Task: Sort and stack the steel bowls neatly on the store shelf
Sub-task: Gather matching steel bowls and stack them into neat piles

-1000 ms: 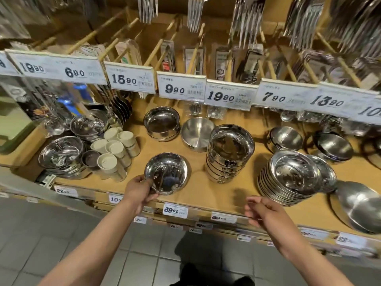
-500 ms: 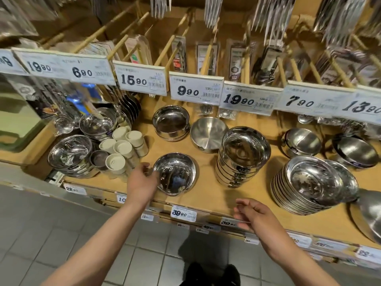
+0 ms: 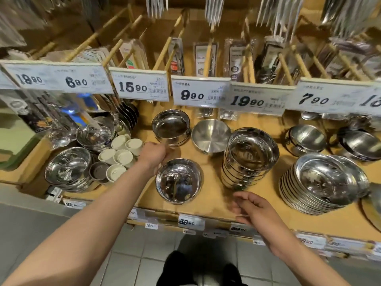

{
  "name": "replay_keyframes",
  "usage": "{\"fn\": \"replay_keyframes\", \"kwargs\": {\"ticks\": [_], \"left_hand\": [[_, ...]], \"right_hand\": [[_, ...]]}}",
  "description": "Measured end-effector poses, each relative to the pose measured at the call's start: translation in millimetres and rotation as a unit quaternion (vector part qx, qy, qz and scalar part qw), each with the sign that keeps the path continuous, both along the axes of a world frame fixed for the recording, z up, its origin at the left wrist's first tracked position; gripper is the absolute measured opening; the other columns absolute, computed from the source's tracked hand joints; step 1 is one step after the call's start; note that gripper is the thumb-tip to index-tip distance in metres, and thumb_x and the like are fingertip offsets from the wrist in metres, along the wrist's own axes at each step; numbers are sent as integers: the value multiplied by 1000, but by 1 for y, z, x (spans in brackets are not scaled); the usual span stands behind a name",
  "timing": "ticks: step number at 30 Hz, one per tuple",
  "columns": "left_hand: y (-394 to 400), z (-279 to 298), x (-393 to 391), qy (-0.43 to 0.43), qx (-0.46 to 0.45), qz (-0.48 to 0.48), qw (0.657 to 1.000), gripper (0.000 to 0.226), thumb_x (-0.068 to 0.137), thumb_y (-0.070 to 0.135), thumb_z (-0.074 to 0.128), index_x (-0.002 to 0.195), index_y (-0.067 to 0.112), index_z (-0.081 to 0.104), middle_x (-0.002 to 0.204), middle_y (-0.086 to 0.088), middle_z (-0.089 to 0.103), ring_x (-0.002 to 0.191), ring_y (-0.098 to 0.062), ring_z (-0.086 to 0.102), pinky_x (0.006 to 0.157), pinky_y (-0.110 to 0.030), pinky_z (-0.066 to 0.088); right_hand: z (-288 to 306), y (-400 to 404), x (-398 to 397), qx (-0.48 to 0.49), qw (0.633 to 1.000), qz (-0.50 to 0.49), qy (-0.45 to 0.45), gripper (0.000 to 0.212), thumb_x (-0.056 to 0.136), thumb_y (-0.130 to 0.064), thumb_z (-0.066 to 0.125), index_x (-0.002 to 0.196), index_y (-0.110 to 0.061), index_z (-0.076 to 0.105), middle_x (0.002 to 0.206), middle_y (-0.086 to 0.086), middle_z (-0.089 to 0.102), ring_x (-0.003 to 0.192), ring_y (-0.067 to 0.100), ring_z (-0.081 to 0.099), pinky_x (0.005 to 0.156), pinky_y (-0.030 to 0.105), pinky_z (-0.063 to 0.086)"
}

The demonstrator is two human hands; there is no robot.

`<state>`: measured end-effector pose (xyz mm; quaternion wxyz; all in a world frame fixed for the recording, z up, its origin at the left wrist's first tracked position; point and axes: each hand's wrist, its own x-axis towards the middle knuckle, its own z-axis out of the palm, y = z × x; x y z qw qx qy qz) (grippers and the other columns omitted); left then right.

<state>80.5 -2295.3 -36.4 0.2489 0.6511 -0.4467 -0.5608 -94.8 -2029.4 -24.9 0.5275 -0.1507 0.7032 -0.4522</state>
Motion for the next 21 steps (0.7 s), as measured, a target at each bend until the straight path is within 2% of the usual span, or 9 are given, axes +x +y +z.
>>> {"fn": "replay_keyframes", "kwargs": {"ticks": [2, 3, 5, 7, 12, 14, 17, 19, 21], "left_hand": [[-21, -3, -13, 24, 30, -4, 999, 12, 97, 14, 61, 92, 4, 64, 73, -8, 67, 55, -15, 61, 50, -23, 52], [-31, -5, -19, 50, 55, -4, 997, 9, 98, 12, 60, 99, 4, 64, 75, -7, 68, 58, -16, 63, 49, -24, 54], [-50, -11, -23, 65, 83, -10, 994, 8, 101, 16, 57, 103, 8, 60, 87, -8, 68, 75, -21, 67, 68, -33, 62], [-64, -18, -23, 36, 92, -46, 994, 14, 103, 24, 55, 101, 11, 58, 93, -8, 67, 85, -23, 67, 86, -40, 60], [-74, -24, -29, 5, 132, -93, 987, 29, 108, 4, 38, 82, 10, 47, 78, -7, 50, 54, -15, 54, 52, -23, 49], [-73, -19, -31, 16, 141, -94, 985, 31, 108, -3, 31, 83, 7, 45, 82, -14, 49, 59, -19, 55, 52, -24, 53], [-76, -8, -30, 50, 154, -95, 982, 18, 105, -3, 40, 110, -2, 57, 117, -22, 63, 102, -28, 67, 87, -44, 58], [-75, 2, -26, 31, 145, -111, 983, 28, 105, -2, 44, 129, -2, 58, 128, -21, 63, 104, -27, 66, 83, -41, 59], [-70, 13, -20, 29, 132, -117, 984, 31, 105, -2, 45, 133, -4, 57, 111, -17, 65, 84, -20, 62, 60, -25, 59]], "right_hand": [[-2, -5, 8, -4, 999, -32, 5, 22, 103, -11, 52, 117, -19, 68, 94, 1, 79, 92, 14, 74, 71, 23, 56], [-4, -7, 14, -3, 999, -53, 4, 22, 103, -11, 53, 116, -19, 68, 92, -1, 79, 90, 12, 75, 72, 24, 56], [-10, -11, 25, 0, 997, -78, -2, 20, 103, -12, 54, 115, -18, 69, 92, -2, 79, 87, 9, 75, 75, 26, 55], [-15, -11, 37, 13, 996, -93, -4, 21, 102, -10, 54, 114, -18, 70, 93, 0, 79, 86, 10, 74, 75, 27, 56], [-19, 1, 62, 37, 990, -136, 3, 21, 103, -7, 53, 111, -15, 70, 88, 2, 76, 83, 14, 68, 66, 18, 54], [-16, 6, 66, 41, 989, -145, 8, 20, 103, -7, 53, 110, -15, 70, 85, -2, 76, 82, 12, 68, 66, 18, 53], [-10, 7, 67, 31, 988, -153, 14, 18, 102, -10, 55, 108, -16, 71, 84, -4, 77, 82, 10, 69, 69, 21, 52], [-7, 3, 67, 25, 988, -151, 16, 18, 102, -10, 55, 106, -17, 72, 84, -4, 77, 79, 8, 69, 67, 20, 53], [-6, -1, 66, 19, 990, -141, 14, 20, 102, -8, 55, 105, -17, 72, 84, -2, 75, 76, 7, 68, 64, 19, 54]]}}
